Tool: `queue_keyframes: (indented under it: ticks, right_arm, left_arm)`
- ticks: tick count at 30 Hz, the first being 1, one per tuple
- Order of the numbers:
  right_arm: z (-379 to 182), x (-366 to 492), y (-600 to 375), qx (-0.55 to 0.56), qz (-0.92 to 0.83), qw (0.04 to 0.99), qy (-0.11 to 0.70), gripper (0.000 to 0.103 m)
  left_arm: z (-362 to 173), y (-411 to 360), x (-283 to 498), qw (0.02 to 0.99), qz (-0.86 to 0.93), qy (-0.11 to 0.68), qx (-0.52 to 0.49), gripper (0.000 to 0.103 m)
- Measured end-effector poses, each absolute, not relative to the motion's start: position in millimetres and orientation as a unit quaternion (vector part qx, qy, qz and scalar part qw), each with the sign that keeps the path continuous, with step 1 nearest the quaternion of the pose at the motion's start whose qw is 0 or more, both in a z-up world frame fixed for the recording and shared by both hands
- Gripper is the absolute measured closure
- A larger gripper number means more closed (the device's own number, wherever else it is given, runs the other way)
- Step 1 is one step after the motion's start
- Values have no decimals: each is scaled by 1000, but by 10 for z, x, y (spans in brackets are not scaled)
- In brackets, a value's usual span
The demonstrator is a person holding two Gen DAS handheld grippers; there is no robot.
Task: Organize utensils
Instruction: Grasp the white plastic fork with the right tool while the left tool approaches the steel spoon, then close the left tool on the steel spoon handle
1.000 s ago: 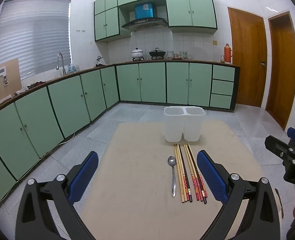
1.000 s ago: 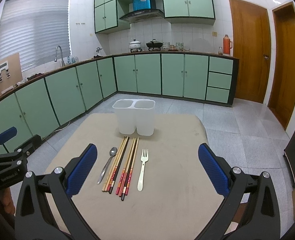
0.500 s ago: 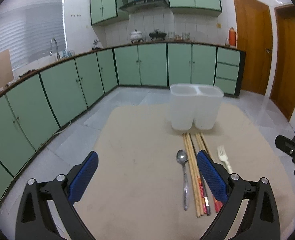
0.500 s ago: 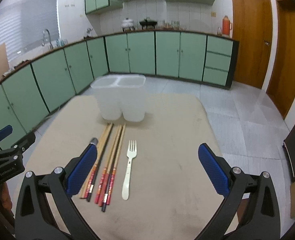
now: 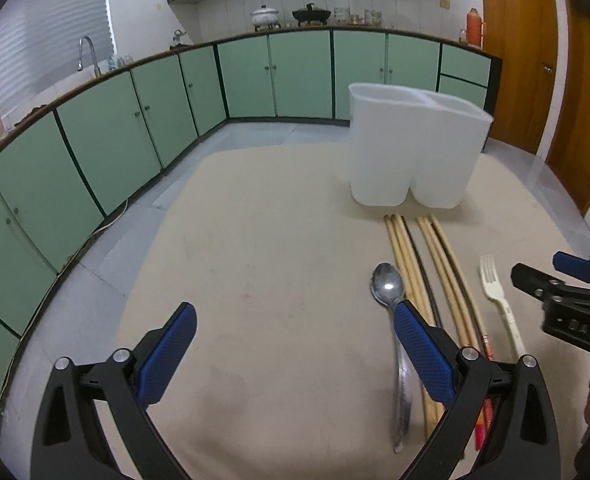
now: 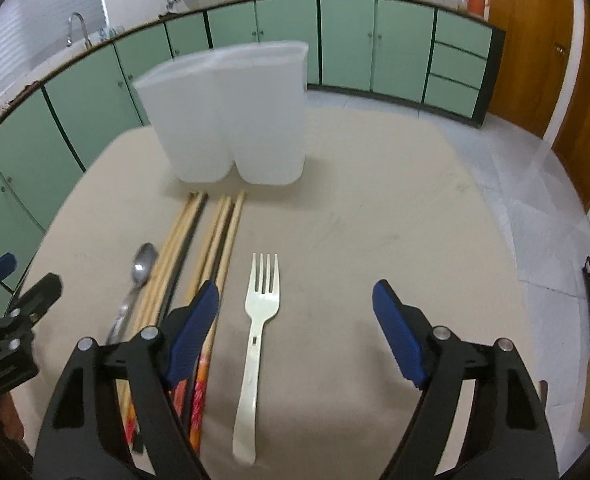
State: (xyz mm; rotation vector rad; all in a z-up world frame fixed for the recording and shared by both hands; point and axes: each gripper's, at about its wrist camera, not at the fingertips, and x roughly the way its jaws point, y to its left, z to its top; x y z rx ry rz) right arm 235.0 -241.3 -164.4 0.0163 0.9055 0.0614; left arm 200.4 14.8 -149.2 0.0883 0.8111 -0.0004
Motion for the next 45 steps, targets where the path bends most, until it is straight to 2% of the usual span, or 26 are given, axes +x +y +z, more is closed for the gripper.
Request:
queue_keyframes:
  ticks: [7,9,10,13,14,32,45]
  right_arm:
    - [-1895,2548,-2301,4,22,886,463,38]
    - [-1944,2585,-2279,9,23,883,469,46]
    - [-1958,2597,-2270,7,20,884,466,47]
    - [-1972,2627,-2220,-3,26,888,459,71]
    - [-1962,2644,-2221,0,32,887,461,82]
    - [-1882,2684,-2418,17,44,883,467,83]
    - [-1917,2624,-2382,16,46,883,468,82]
  left_arm:
    - [-1589,123,2152,911,-4,411,39,6]
    - [-1590,104,2177,909,-10,415,39,6]
    - [-1592,83,2192,908,-13,416,39,6]
    - [-1618,16,2244,905,-20,422,44,6]
    - [-1629,1,2256,905,-21,424,44,6]
    - [-1977,-183,2387,881,-28,470,56,7]
    - [-1905,-13,2401,884,-15,464,47,8]
